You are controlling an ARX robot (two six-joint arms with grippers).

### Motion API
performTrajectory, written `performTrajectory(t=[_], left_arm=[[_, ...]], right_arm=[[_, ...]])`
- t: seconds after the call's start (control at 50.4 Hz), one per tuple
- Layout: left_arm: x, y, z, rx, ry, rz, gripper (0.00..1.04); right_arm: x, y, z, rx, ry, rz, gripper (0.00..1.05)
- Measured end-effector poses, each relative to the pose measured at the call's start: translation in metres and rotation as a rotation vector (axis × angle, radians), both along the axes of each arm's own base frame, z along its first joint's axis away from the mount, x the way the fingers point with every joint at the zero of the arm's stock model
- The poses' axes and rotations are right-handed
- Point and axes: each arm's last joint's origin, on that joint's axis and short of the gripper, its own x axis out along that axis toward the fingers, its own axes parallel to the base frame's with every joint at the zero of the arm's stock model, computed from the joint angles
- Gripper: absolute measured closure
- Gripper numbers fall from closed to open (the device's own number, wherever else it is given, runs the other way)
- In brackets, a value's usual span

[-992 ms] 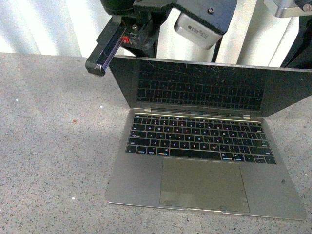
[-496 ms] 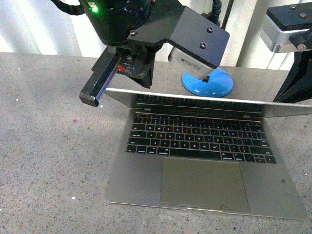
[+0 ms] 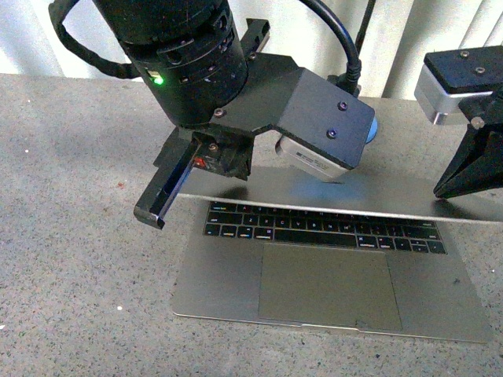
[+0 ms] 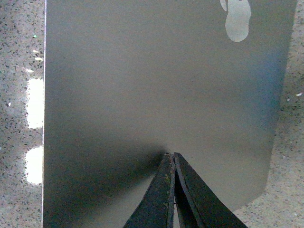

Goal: Close laptop

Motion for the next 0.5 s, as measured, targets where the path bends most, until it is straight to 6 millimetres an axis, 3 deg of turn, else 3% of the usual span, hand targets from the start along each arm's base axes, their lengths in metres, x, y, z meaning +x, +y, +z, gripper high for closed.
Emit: performTrajectory(t=[0.496], left_arm=[[-0.010,-0.003,-0.023,-0.021,0.041,-0.006,1.01]], right_arm=[[-0.010,0.001,-0.036,0.002,0.057,0.003,1.02]])
